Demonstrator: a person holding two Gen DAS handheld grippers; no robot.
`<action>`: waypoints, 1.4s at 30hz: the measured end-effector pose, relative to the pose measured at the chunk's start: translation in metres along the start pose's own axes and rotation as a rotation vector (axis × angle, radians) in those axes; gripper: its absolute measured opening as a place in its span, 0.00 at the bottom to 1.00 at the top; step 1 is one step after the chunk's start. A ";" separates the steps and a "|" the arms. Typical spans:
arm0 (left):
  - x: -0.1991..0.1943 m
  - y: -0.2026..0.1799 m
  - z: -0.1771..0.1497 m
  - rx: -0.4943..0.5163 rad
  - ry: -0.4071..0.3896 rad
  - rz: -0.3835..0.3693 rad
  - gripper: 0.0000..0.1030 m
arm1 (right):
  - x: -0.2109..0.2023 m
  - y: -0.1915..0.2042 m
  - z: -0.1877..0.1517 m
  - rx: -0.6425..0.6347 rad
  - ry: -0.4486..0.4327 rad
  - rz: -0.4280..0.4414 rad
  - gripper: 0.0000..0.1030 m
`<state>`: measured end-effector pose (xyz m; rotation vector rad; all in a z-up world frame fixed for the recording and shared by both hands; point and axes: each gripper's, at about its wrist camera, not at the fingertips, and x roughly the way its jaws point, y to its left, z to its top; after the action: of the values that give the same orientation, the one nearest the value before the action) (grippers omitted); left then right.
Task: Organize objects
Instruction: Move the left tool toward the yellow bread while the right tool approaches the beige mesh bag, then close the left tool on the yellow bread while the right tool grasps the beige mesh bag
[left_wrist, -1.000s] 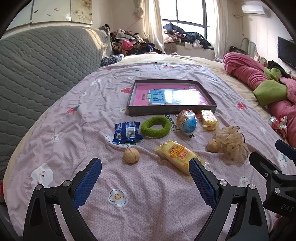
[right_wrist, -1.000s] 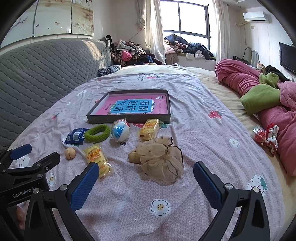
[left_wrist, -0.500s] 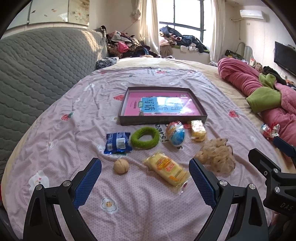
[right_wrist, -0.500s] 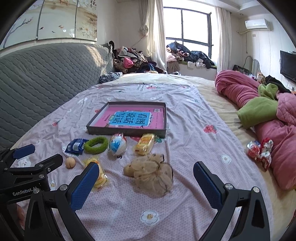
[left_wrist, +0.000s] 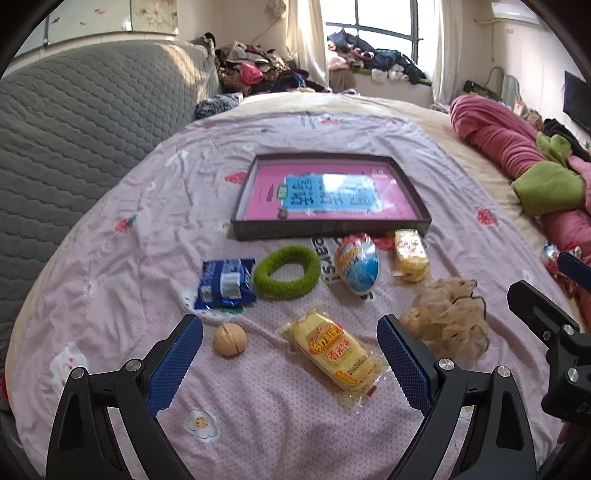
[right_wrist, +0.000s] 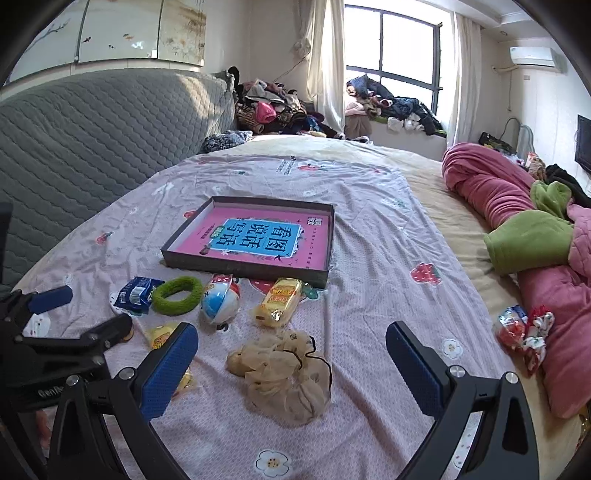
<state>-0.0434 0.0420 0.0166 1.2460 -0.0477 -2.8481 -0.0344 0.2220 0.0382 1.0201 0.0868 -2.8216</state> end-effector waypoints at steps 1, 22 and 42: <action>0.006 -0.002 -0.003 0.004 0.012 0.000 0.93 | 0.004 -0.001 -0.003 0.003 0.012 0.010 1.00; 0.067 -0.027 -0.026 -0.008 0.136 0.016 0.93 | 0.049 -0.015 -0.031 0.001 0.079 0.007 1.00; 0.081 -0.032 -0.033 -0.016 0.192 -0.109 0.62 | 0.101 -0.015 -0.046 -0.007 0.220 0.029 0.83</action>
<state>-0.0748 0.0704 -0.0665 1.5585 0.0496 -2.7941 -0.0843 0.2302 -0.0619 1.3147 0.1042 -2.6711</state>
